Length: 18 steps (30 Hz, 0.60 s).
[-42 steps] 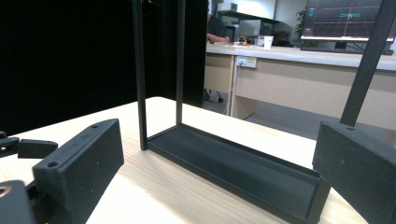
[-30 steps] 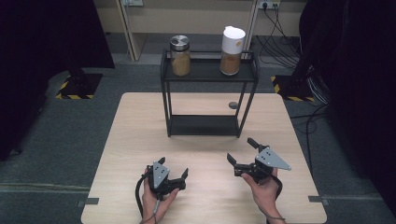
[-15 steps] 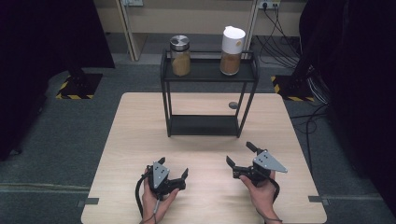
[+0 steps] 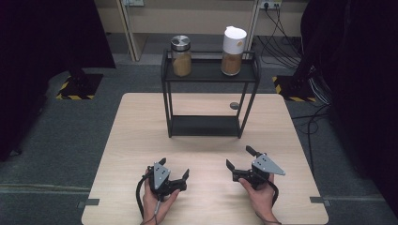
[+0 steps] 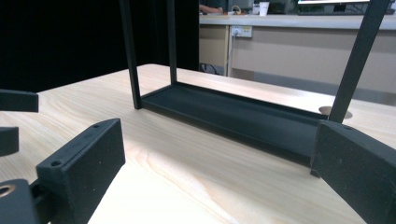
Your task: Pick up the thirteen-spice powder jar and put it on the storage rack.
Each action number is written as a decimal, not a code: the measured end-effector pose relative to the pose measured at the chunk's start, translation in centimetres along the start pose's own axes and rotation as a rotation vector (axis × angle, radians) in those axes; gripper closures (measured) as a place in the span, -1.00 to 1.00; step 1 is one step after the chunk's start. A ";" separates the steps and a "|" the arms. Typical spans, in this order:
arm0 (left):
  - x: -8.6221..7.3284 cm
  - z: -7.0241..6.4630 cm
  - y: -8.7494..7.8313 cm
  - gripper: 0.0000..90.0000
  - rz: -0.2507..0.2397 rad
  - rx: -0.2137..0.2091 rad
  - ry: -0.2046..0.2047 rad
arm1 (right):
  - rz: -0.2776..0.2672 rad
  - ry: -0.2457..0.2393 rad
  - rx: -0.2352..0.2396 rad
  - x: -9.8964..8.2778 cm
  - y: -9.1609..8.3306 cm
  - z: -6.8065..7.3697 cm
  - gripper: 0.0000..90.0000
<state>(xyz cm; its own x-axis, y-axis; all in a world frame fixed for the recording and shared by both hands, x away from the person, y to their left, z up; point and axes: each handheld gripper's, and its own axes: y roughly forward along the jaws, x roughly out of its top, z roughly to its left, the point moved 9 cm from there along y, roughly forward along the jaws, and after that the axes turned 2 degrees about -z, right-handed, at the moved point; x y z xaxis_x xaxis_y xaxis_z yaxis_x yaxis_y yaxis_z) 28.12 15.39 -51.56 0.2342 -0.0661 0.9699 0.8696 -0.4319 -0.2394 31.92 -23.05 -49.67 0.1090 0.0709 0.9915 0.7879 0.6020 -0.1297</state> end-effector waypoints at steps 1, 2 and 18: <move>0.0 0.0 0.0 -0.96 0.000 0.000 0.000 | 0.004 0.002 -0.003 -0.1 0.0 0.0 -0.93; 0.0 0.0 0.0 -0.96 0.000 0.000 0.000 | 0.006 0.003 -0.004 -0.2 0.0 -0.1 -0.93; 0.0 0.0 0.0 -0.96 0.000 -0.001 0.001 | 0.017 0.007 -0.014 -0.7 0.1 0.2 -0.93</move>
<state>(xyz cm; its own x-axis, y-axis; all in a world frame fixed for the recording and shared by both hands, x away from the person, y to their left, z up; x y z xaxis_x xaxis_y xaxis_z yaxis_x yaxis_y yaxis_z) 28.12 15.40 -51.56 0.2336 -0.0666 0.9701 0.8692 -0.4329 -0.2390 31.80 -22.89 -50.40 0.1265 0.0755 0.9891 0.7941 0.5899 -0.1466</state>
